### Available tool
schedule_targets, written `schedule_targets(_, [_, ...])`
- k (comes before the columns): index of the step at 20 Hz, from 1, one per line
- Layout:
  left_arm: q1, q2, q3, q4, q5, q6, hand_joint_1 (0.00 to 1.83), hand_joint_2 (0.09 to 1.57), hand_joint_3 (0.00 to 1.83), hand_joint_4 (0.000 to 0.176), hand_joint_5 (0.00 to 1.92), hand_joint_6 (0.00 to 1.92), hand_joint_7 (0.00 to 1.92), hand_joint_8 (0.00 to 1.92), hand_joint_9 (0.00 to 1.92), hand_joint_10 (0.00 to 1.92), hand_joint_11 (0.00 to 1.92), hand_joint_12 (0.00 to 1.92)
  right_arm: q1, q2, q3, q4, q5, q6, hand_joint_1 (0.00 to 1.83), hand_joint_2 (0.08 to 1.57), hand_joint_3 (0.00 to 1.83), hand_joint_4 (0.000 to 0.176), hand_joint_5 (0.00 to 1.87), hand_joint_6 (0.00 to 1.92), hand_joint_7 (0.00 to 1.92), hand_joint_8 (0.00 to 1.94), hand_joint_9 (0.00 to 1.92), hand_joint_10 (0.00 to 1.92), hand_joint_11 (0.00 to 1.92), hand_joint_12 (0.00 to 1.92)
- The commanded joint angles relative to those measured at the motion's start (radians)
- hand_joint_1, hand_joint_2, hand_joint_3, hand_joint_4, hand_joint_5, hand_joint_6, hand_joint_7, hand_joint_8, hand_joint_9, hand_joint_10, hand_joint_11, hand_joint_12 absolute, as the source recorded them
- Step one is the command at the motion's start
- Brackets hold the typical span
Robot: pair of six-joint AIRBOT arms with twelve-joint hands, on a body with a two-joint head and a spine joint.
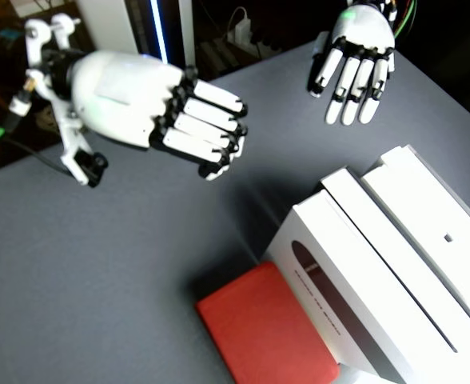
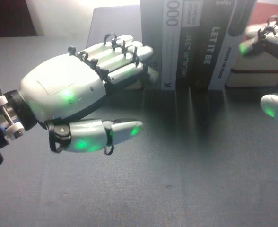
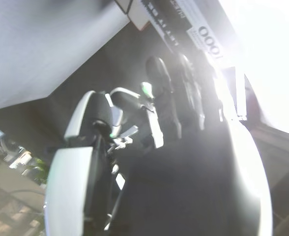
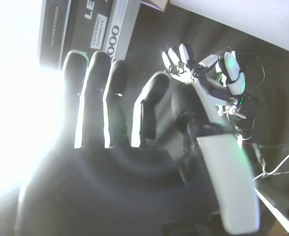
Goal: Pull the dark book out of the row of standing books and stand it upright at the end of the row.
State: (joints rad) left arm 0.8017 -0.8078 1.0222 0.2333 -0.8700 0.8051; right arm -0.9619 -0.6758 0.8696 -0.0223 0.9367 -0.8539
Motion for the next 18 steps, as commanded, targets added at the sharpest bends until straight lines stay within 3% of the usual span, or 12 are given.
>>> schedule_targets(1, [-0.016, -0.010, -0.005, -0.009, -0.115, 0.012, 0.00, 1.32, 0.02, 0.058, 0.00, 0.00, 0.00, 0.00, 0.00, 0.00, 0.00, 0.00, 0.016, -0.003, 0.003, 0.015, 0.100, -0.007, 0.00, 1.15, 0.19, 0.004, 0.00, 0.00, 0.00, 0.00, 0.00, 0.00, 0.00, 0.00])
schedule_targets(3, [-0.016, -0.013, -0.005, -0.010, -0.113, 0.018, 0.00, 1.31, 0.01, 0.067, 0.00, 0.00, 0.00, 0.00, 0.00, 0.00, 0.00, 0.00, 0.016, -0.012, 0.005, 0.015, 0.093, -0.010, 0.03, 1.17, 0.13, 0.000, 0.00, 0.00, 0.00, 0.00, 0.00, 0.00, 0.00, 0.00])
schedule_targets(5, [-0.016, -0.012, -0.005, -0.012, -0.116, 0.018, 0.00, 1.31, 0.01, 0.060, 0.00, 0.00, 0.00, 0.00, 0.00, 0.00, 0.00, 0.00, 0.016, -0.015, 0.006, 0.015, 0.094, -0.010, 0.01, 1.19, 0.12, 0.000, 0.00, 0.00, 0.00, 0.00, 0.00, 0.00, 0.00, 0.00])
schedule_targets(8, [-0.013, -0.007, -0.006, -0.017, -0.123, 0.019, 0.00, 1.31, 0.01, 0.065, 0.00, 0.00, 0.00, 0.00, 0.00, 0.00, 0.00, 0.00, 0.016, -0.014, 0.003, 0.013, 0.122, -0.010, 0.00, 1.18, 0.11, 0.000, 0.00, 0.00, 0.00, 0.00, 0.00, 0.00, 0.00, 0.00])
schedule_targets(11, [0.003, 0.009, -0.013, -0.035, -0.119, 0.028, 0.00, 1.32, 0.01, 0.060, 0.00, 0.00, 0.00, 0.00, 0.00, 0.00, 0.00, 0.00, 0.037, -0.008, 0.006, 0.013, 0.159, -0.012, 0.01, 1.24, 0.08, 0.000, 0.00, 0.00, 0.00, 0.00, 0.00, 0.00, 0.00, 0.00])
schedule_targets(12, [0.010, 0.014, -0.016, -0.042, -0.120, 0.031, 0.00, 1.33, 0.01, 0.043, 0.00, 0.00, 0.00, 0.00, 0.00, 0.00, 0.00, 0.00, 0.048, -0.008, 0.009, 0.014, 0.163, -0.015, 0.02, 1.24, 0.07, 0.000, 0.00, 0.00, 0.00, 0.00, 0.00, 0.00, 0.00, 0.00])
schedule_targets(14, [0.032, 0.029, -0.023, -0.064, -0.126, 0.040, 0.00, 1.33, 0.02, 0.043, 0.00, 0.00, 0.00, 0.00, 0.00, 0.00, 0.00, 0.00, 0.089, -0.009, 0.009, 0.019, 0.167, -0.049, 0.01, 1.25, 0.06, 0.000, 0.00, 0.00, 0.00, 0.00, 0.00, 0.00, 0.00, 0.00])
schedule_targets(15, [0.041, 0.037, -0.026, -0.074, -0.130, 0.042, 0.00, 1.33, 0.01, 0.055, 0.00, 0.00, 0.00, 0.00, 0.00, 0.00, 0.00, 0.00, 0.109, -0.012, 0.011, 0.024, 0.168, -0.067, 0.01, 1.26, 0.07, 0.000, 0.00, 0.00, 0.00, 0.00, 0.00, 0.00, 0.00, 0.00])
schedule_targets(16, [0.050, 0.045, -0.031, -0.084, -0.135, 0.047, 0.00, 1.32, 0.01, 0.081, 0.00, 0.00, 0.00, 0.00, 0.00, 0.00, 0.00, 0.00, 0.130, -0.016, 0.014, 0.026, 0.168, -0.086, 0.04, 1.27, 0.06, 0.000, 0.00, 0.00, 0.00, 0.00, 0.00, 0.00, 0.00, 0.00])
schedule_targets(18, [0.064, 0.058, -0.039, -0.098, -0.144, 0.058, 0.00, 1.32, 0.01, 0.092, 0.00, 0.00, 0.00, 0.00, 0.00, 0.00, 0.00, 0.00, 0.173, -0.027, 0.025, 0.032, 0.168, -0.112, 0.24, 1.30, 0.06, 0.000, 0.03, 0.01, 0.00, 0.00, 0.00, 0.00, 0.00, 0.00])
